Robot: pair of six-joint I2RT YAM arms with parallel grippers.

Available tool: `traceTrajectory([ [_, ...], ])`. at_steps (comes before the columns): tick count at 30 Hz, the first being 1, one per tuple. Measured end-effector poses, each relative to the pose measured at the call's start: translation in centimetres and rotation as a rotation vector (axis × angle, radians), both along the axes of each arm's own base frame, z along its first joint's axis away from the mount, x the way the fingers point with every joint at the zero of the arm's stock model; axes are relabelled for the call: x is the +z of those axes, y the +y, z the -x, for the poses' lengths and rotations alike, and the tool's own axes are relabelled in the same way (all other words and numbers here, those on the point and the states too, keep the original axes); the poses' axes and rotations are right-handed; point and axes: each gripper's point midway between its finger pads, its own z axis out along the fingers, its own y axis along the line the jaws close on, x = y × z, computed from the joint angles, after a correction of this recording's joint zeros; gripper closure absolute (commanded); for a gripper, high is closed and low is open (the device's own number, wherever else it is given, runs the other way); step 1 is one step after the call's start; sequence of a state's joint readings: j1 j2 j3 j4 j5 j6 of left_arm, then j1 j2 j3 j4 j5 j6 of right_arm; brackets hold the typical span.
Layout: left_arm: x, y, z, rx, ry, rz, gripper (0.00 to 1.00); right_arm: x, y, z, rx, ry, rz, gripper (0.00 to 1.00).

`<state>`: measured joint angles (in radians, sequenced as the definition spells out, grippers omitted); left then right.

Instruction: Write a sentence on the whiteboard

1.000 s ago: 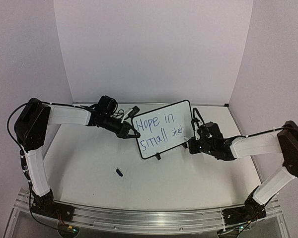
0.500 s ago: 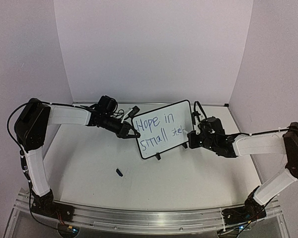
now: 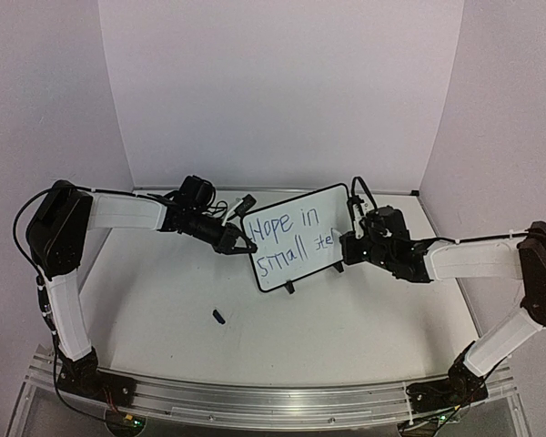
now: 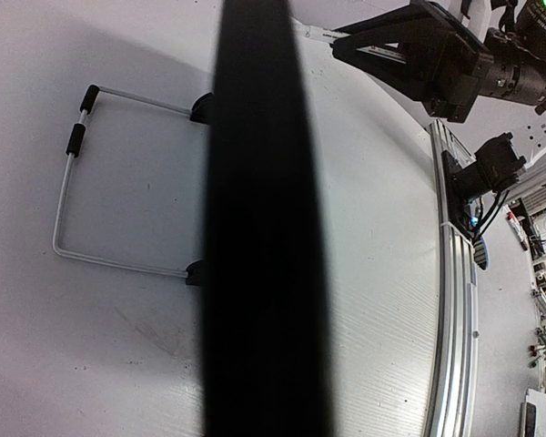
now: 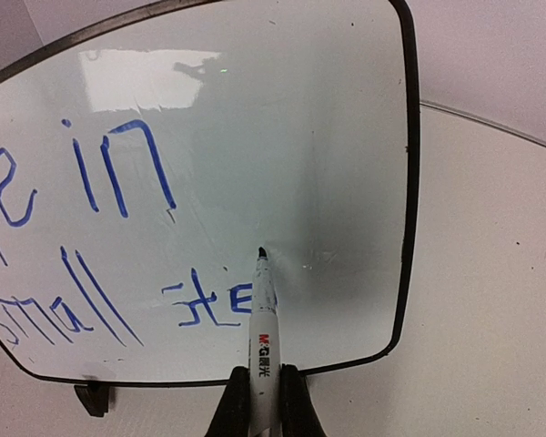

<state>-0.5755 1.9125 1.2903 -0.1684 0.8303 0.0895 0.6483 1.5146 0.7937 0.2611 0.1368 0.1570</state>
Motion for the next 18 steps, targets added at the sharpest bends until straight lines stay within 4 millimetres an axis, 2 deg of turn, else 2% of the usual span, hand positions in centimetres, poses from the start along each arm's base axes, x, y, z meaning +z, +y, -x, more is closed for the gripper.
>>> traceTrajectory([
  [8, 0.0, 0.0, 0.0, 0.0, 0.0, 0.0, 1.0, -0.96, 0.0, -0.09, -0.001, 0.017, 0.018, 1.0],
  [18, 0.0, 0.0, 0.0, 0.0, 0.0, 0.0, 1.0, -0.88, -0.67, -0.39, -0.039, 0.004, 0.034, 1.0],
])
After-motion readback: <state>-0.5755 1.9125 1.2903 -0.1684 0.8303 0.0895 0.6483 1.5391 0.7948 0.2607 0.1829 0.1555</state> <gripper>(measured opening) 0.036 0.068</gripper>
